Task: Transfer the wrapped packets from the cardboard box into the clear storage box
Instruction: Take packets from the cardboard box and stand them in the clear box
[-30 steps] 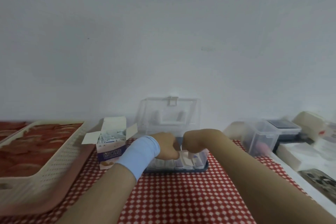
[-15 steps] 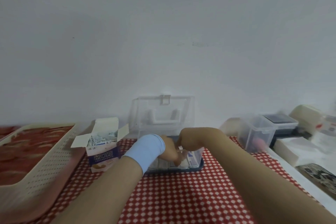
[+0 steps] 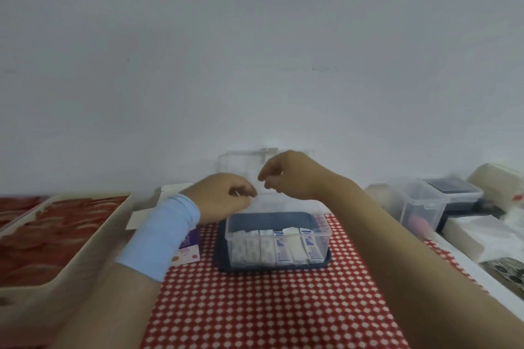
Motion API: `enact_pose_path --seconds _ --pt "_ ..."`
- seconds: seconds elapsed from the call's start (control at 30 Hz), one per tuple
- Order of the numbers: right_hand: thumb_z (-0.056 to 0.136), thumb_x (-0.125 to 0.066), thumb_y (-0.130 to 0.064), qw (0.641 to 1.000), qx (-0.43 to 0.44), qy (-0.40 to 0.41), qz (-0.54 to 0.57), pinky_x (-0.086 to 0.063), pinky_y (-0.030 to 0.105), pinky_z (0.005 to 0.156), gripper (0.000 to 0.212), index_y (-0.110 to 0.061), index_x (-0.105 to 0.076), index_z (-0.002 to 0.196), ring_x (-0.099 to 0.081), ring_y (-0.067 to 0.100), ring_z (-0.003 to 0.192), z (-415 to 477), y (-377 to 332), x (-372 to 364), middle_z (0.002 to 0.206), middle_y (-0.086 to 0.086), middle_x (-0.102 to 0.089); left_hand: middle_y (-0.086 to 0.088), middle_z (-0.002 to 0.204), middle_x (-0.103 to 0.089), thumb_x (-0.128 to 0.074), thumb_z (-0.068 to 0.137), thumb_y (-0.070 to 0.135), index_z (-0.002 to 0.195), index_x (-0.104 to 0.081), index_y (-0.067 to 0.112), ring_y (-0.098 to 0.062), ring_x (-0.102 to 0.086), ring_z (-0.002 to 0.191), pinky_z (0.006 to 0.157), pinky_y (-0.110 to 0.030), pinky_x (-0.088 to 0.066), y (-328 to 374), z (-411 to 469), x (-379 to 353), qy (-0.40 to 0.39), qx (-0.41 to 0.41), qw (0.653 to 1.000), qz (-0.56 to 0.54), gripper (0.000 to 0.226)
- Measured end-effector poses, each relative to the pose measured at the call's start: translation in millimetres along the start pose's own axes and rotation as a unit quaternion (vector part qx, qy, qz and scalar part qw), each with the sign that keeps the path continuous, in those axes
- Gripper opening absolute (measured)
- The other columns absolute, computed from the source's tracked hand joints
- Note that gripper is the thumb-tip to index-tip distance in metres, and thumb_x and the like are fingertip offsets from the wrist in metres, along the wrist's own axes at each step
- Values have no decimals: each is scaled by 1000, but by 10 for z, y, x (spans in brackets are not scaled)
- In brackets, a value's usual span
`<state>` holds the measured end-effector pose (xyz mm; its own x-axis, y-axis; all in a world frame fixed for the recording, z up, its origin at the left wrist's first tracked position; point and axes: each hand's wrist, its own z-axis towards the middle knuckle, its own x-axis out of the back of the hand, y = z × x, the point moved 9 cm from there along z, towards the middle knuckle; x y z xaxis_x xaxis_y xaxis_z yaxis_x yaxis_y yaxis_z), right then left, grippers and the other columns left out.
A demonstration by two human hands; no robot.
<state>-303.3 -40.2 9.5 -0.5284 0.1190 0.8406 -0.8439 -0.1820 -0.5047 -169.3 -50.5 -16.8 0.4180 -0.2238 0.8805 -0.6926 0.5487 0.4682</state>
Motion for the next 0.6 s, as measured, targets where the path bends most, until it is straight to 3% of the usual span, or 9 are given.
enact_pose_path --seconds 0.13,0.2,0.4,0.5,0.6 --pt "91 -67 -21 997 60 19 41 -49 18 74 11 -25 -76 97 -61 -1 77 75 -504 -190 91 -14 -69 21 104 -63 -59 95 31 101 -67 41 -3 -60 97 78 -21 -45 -615 -284 428 119 53 991 -14 14" --pt "92 -69 -20 996 81 18 35 -48 17 76 11 -21 -77 100 -60 -1 78 127 -712 -346 94 -11 -70 16 102 -62 -60 94 26 96 -64 38 -5 -58 92 78 -24 -44 -938 -408 501 147 90 985 8 14" --pt "94 -66 -18 995 94 -28 -24 -53 25 87 20 -21 -76 111 -62 5 89 332 -1067 -923 110 -6 -73 2 118 -61 -65 93 28 110 -72 25 -12 -57 98 85 -23 -41 -1466 -585 432 162 133 976 53 19" --pt "93 -64 -21 988 97 -58 -102 -54 31 92 25 -26 -75 116 -65 11 100 443 -1139 -1201 115 -6 -72 2 116 -63 -62 94 24 115 -72 24 -8 -53 90 82 -18 -36 -1508 -569 382 148 118 981 41 24" --pt "94 -61 -32 966 111 -73 -221 -44 34 97 26 -37 -72 117 -63 14 104 541 -1192 -1420 116 -12 -70 3 113 -63 -61 92 17 116 -72 24 -6 -53 88 79 -16 -36 -1569 -546 388 151 112 982 11 27"
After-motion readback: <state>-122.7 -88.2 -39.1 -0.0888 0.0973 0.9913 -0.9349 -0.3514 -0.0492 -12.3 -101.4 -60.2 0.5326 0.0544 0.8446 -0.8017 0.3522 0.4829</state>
